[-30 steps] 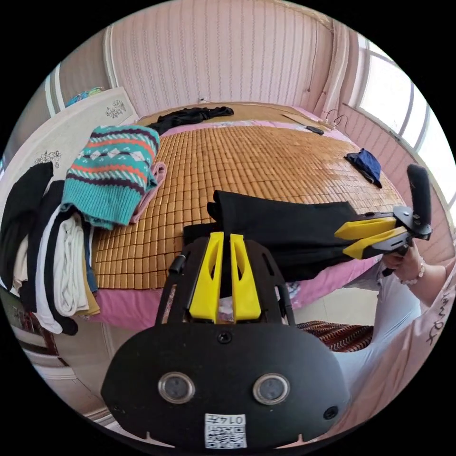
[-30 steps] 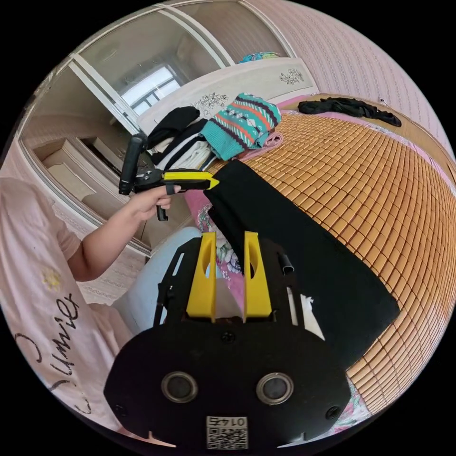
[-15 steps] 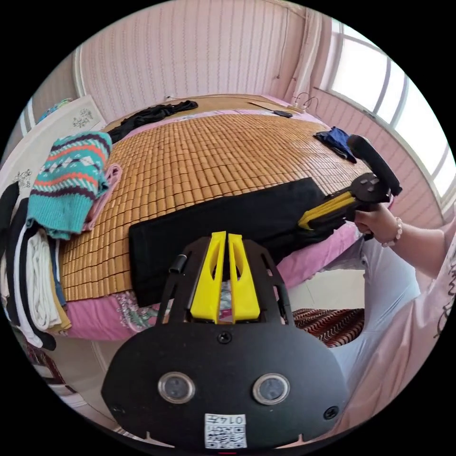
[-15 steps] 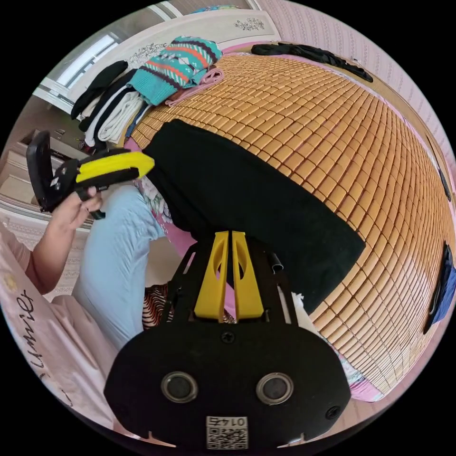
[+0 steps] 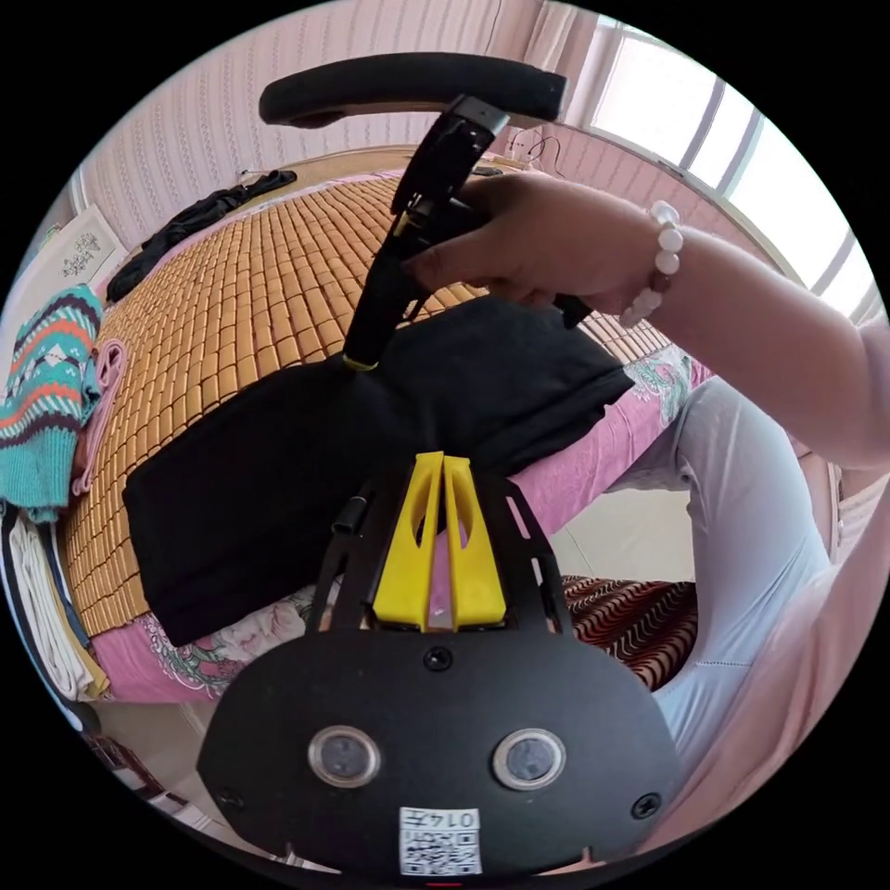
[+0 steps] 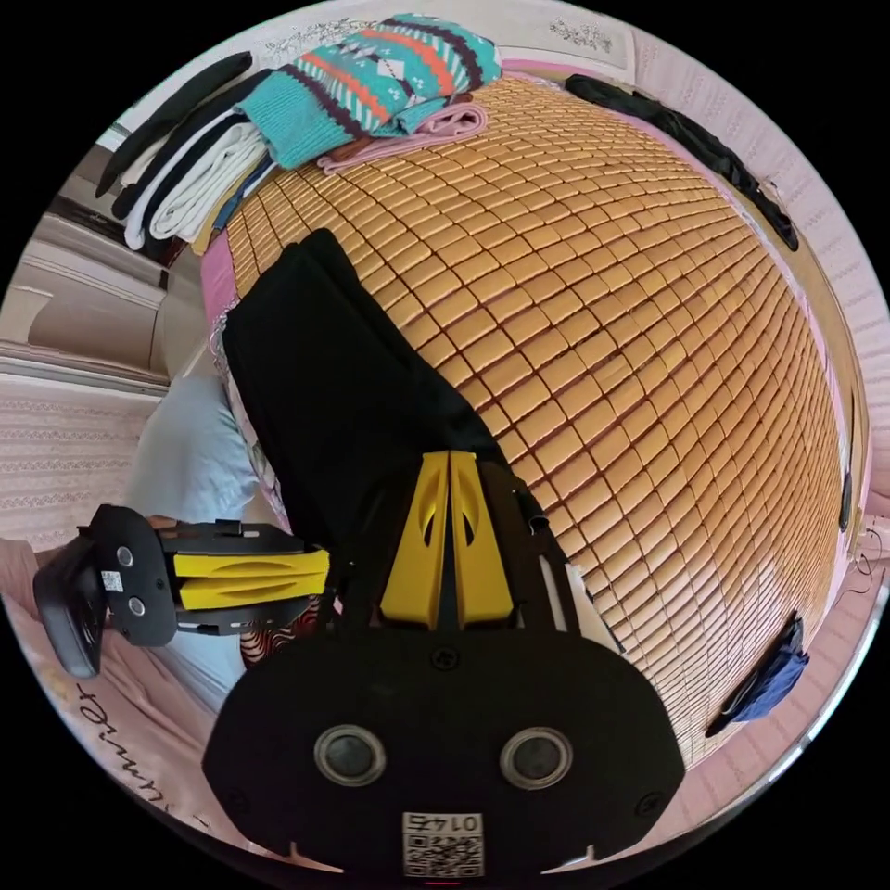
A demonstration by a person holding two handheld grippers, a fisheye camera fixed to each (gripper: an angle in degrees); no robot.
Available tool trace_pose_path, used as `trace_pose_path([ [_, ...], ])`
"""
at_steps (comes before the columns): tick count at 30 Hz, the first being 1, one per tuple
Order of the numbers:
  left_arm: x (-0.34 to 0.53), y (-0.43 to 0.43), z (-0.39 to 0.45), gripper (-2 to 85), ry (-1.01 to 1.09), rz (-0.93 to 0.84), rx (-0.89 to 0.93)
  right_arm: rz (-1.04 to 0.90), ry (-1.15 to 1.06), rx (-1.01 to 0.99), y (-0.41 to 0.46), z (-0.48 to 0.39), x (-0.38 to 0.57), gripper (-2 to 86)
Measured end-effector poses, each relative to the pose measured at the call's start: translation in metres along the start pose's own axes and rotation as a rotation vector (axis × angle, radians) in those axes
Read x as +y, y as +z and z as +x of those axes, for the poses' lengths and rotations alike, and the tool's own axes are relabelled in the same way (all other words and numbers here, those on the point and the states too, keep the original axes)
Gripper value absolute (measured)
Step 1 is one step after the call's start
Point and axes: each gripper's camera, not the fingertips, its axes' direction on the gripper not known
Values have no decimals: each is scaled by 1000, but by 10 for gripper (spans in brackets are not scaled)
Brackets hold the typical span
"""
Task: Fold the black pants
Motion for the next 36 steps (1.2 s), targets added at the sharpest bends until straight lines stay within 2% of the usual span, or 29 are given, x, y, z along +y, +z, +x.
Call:
trace_pose_path([
  [2,4,12,3,-9,13,-37,-9,-48,17,29,15,10,-5,-4],
  [6,13,12,6,-3,25,5,1,64,86,-114,-5,41,19,-2],
  [8,15,-1,11,9,36,71,0,220,170,-164,-37,65,68,4],
  [11,16,-17,26,55,94,183,40,350,315,-164,-66,95,151,22],
  [13,12,-16,43,83,136,229,81,343,418,-159,-69,111,198,72],
  [16,-2,-5,70,109,198,222,157,282,550,-192,-63,128,261,99],
  [19,-15,4,98,125,256,239,197,248,595,-335,-47,137,293,94],
  [22,-27,22,122,137,321,199,188,276,631,-491,-34,151,304,40],
  [26,-37,38,131,127,340,152,138,394,577,-641,-60,163,317,30],
  [29,-40,34,127,48,297,166,63,407,454,-603,-87,157,320,39],
  [30,-42,33,122,45,284,156,61,402,434,-591,-91,158,323,48],
  [33,-39,31,110,41,240,165,130,454,493,-616,-98,186,356,97],
  [36,-34,28,110,40,270,176,133,623,618,-724,-87,224,385,120],
])
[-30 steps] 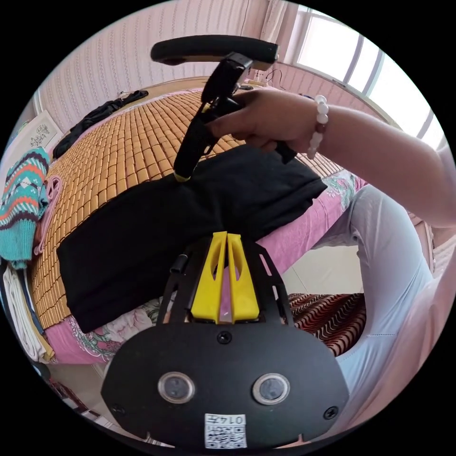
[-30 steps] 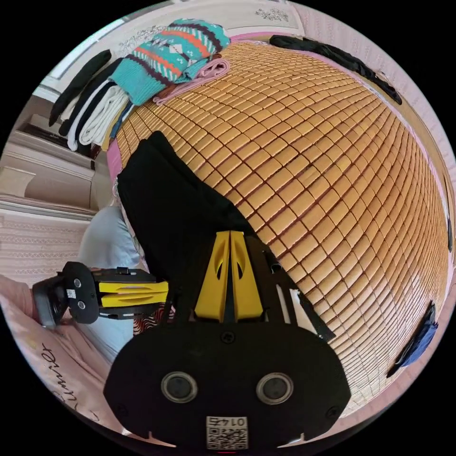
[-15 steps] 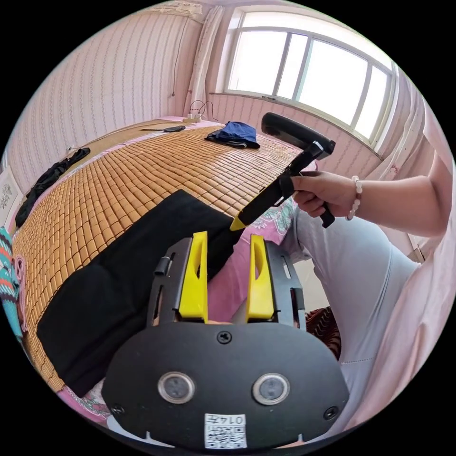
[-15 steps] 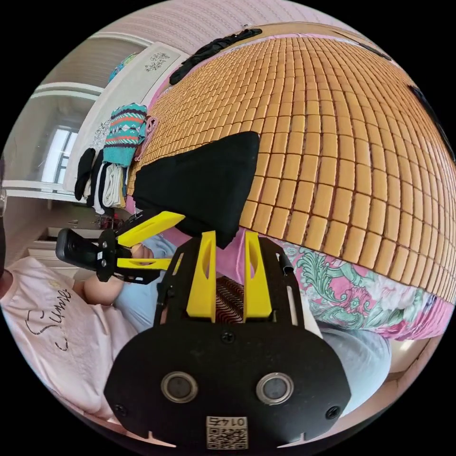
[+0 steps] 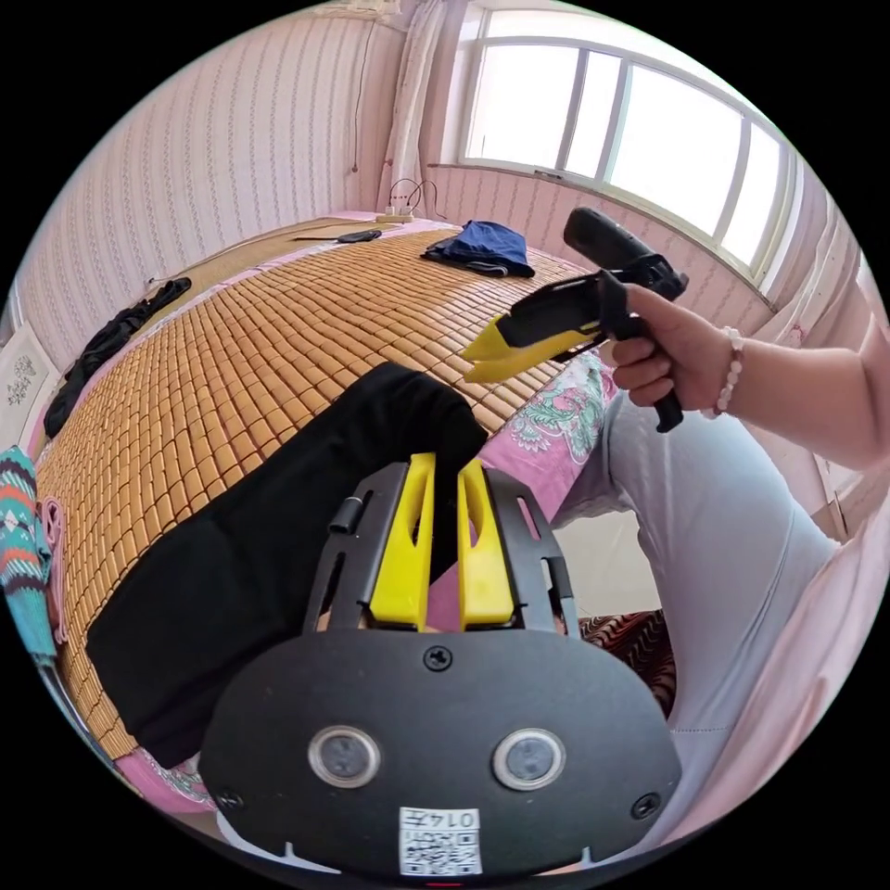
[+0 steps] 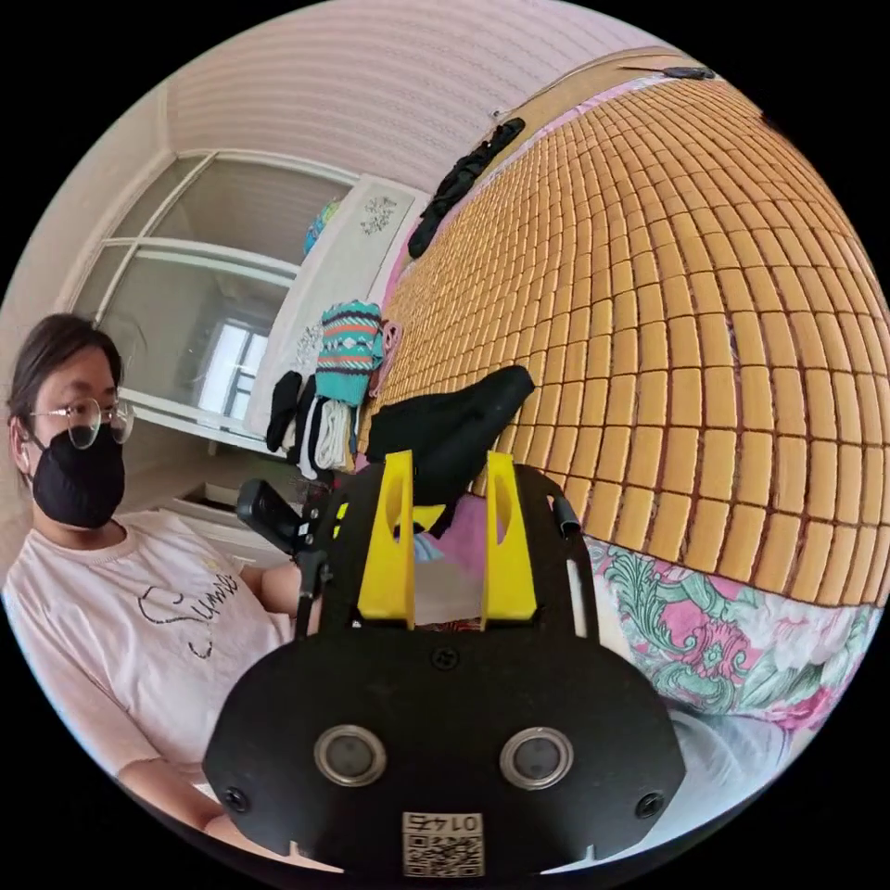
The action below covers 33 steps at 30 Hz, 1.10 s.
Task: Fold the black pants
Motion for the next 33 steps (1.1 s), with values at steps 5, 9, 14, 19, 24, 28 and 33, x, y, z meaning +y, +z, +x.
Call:
trace_pose_path([
  [5,9,-18,7,41,45,25,8,82,275,-186,7,58,-13,55],
  [9,6,-24,12,40,65,52,56,107,300,-287,-15,68,-3,23],
  [14,-25,-27,27,41,73,258,264,294,134,-214,-131,29,25,15],
  [19,-35,-40,18,42,-17,394,308,352,12,-58,-171,-29,26,16],
  [24,23,-73,-43,52,-167,363,164,241,-119,-163,-75,-63,-17,26],
  [28,82,-83,-101,62,-363,134,-71,125,-82,-190,17,-60,-38,9],
  [33,117,-93,-138,52,-491,142,-145,61,-77,-3,24,-55,-13,-1],
])
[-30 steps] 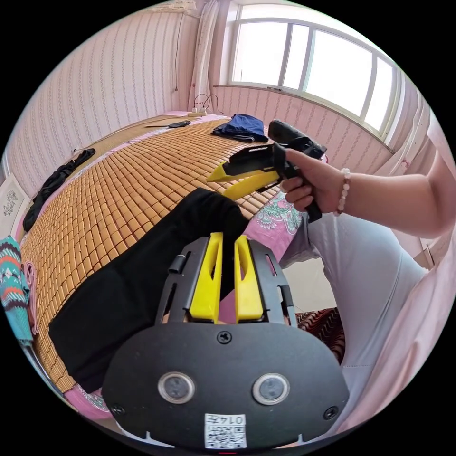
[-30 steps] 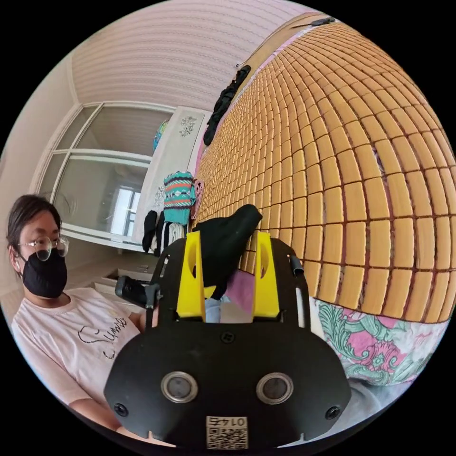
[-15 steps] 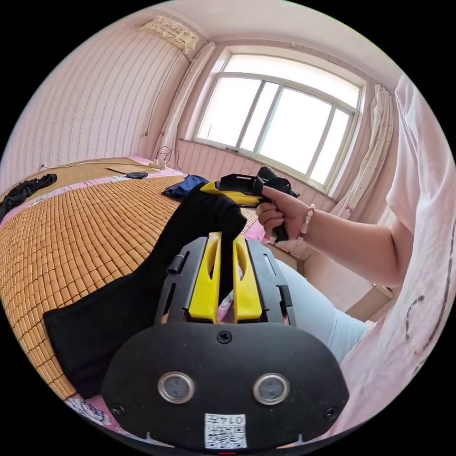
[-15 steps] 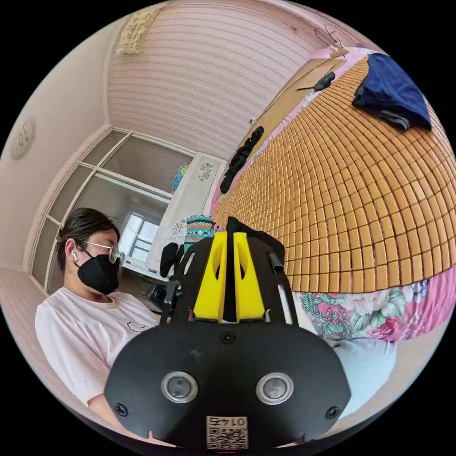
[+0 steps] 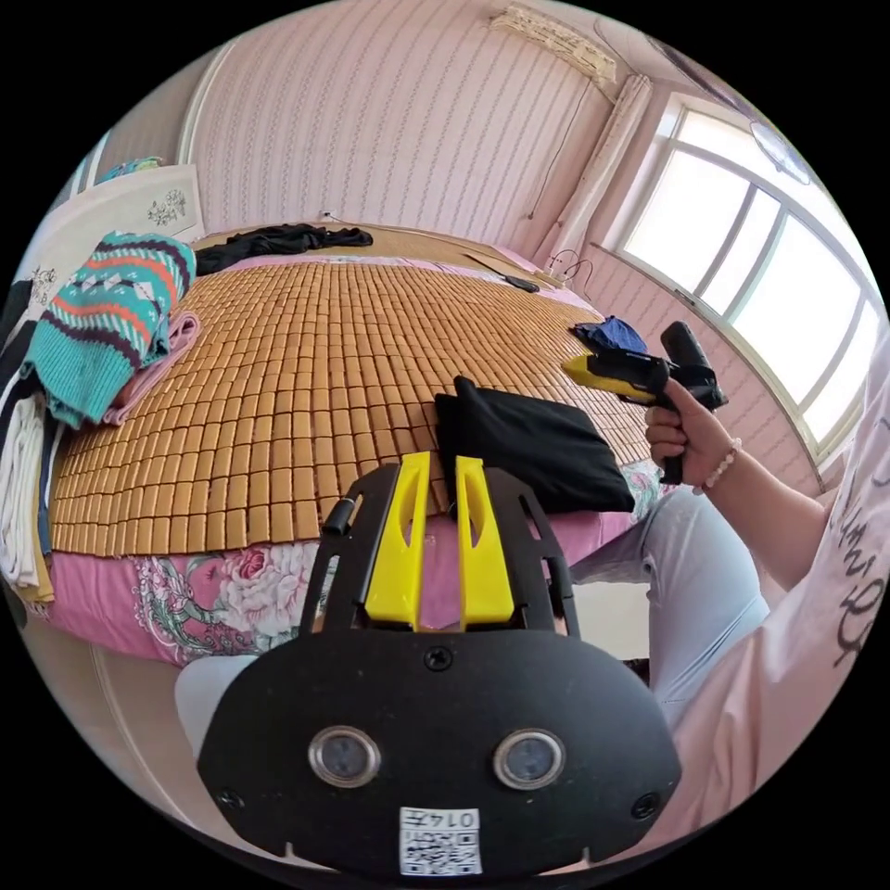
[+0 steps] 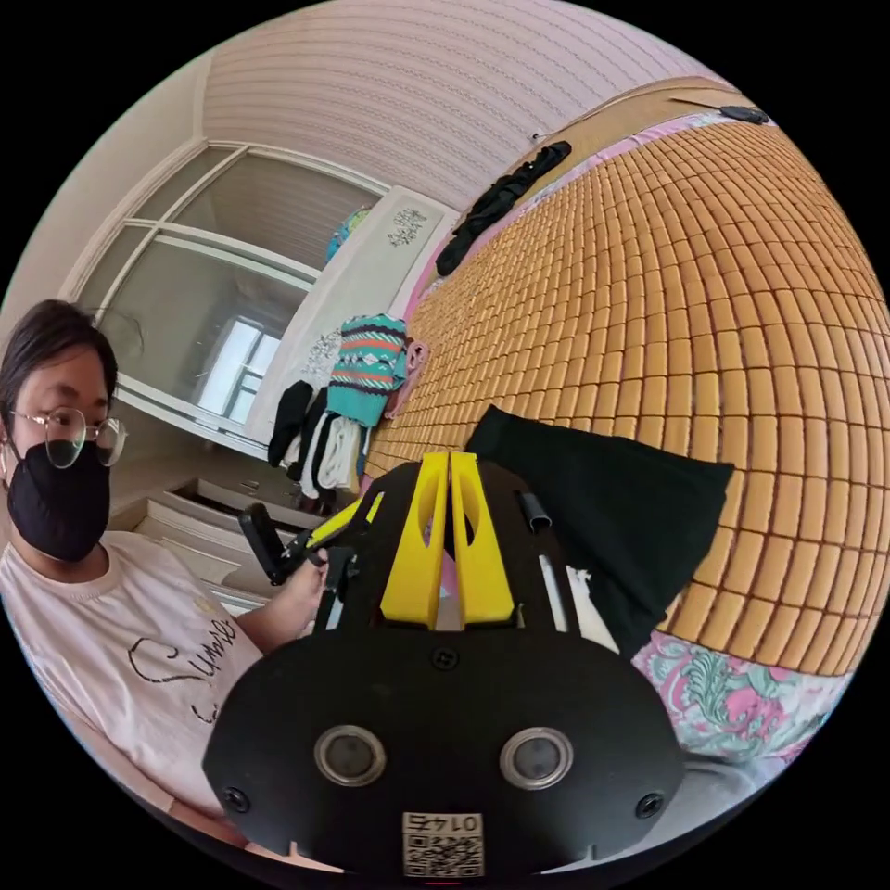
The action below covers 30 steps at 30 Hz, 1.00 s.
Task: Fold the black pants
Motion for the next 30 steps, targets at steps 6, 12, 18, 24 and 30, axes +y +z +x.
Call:
trace_pose_path([
  [6,-25,57,20,54,21,-32,91,-237,-54,386,14,-13,48,-3],
  [12,-24,109,32,63,93,-105,-11,-316,-50,477,53,-5,61,-2],
  [18,-33,79,16,53,13,-61,38,-43,-67,385,8,-15,51,56],
  [24,-46,99,-3,80,-16,-105,142,-4,203,331,-8,26,63,71],
  [30,-39,137,15,80,91,-190,60,-214,251,375,24,30,76,55],
])
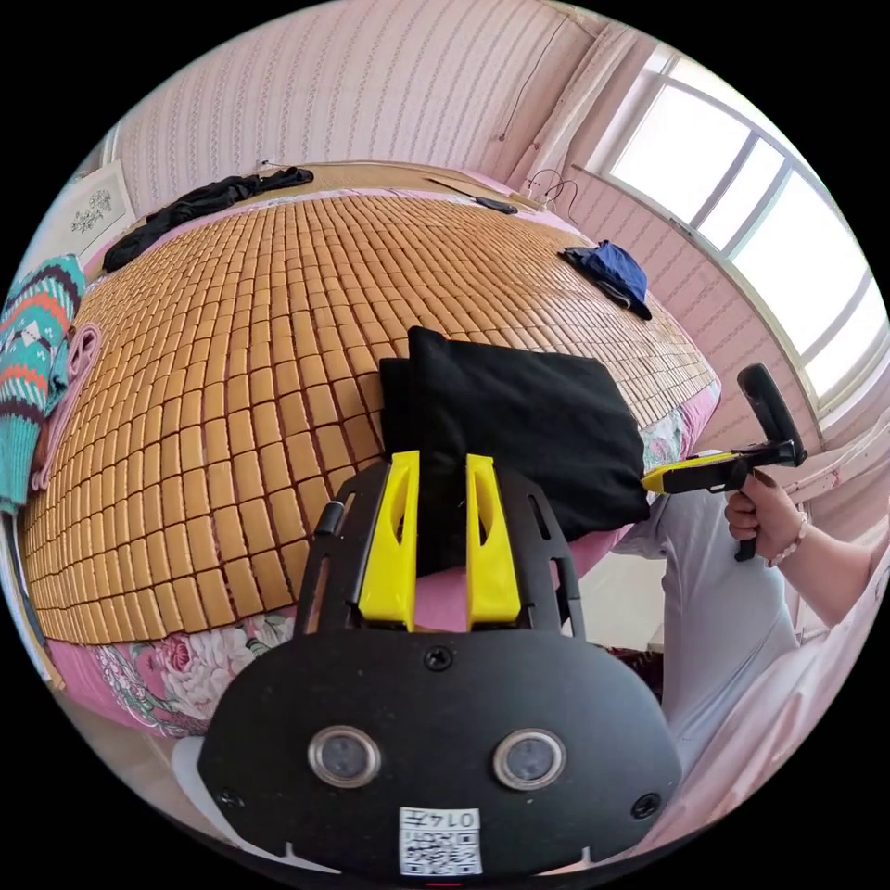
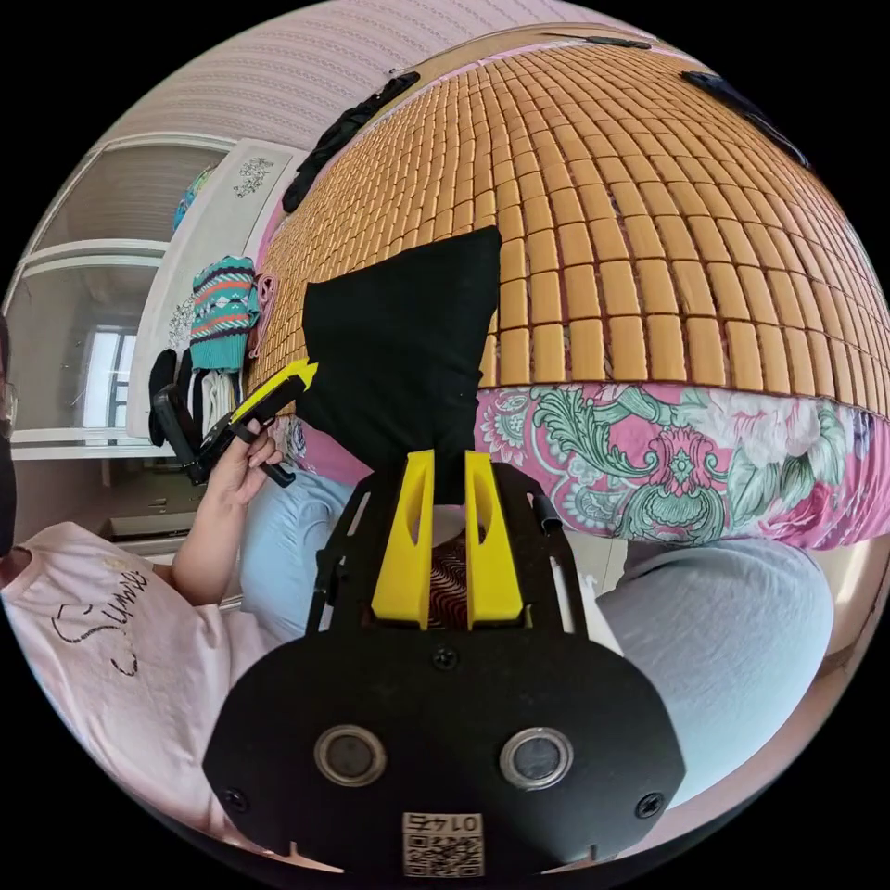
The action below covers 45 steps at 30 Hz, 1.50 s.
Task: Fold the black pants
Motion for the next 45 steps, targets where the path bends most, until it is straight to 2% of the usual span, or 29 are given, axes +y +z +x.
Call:
trace_pose_path([
  [3,4,3,-3,80,-9,12,-4,-51,9,-31,7,4,-5,43],
  [5,4,5,-2,80,1,11,-18,-133,-31,16,19,-3,-6,41],
  [9,1,2,-12,84,-34,1,11,-167,-50,29,17,-9,-8,55],
  [13,2,-21,-35,120,-101,72,43,48,-20,-38,-12,5,-2,106],
  [16,2,-8,-54,141,-126,29,100,154,9,-97,-3,20,-6,138],
  [20,2,17,-68,143,-148,-56,184,168,5,-261,38,25,-14,101],
  [23,3,21,-80,102,-182,-65,238,174,34,-333,56,28,-13,75],
  [27,16,18,-95,70,-247,-42,339,139,-59,-352,56,3,-17,55],
  [30,39,0,-104,65,-342,34,337,84,-282,-288,50,-60,-37,49],
  [32,57,-25,-111,65,-408,130,317,23,-520,-259,54,-133,-61,46],
  [33,71,-49,-118,65,-454,218,300,9,-584,-253,56,-154,-67,45],
  [35,93,-91,-131,64,-521,365,256,-39,-850,-256,70,-241,-89,44],
  [38,120,-177,-149,64,-560,610,97,-82,-1126,-304,97,-353,-120,45],
  [40,127,-255,-156,66,-540,792,-108,-93,-1254,-363,113,-425,-142,47],
  [42,119,-304,-167,72,-525,887,-273,-82,-1344,-373,133,-498,-169,50],
  [45,81,-339,-226,88,-530,918,-446,-11,-1368,-216,192,-610,-229,68],
])
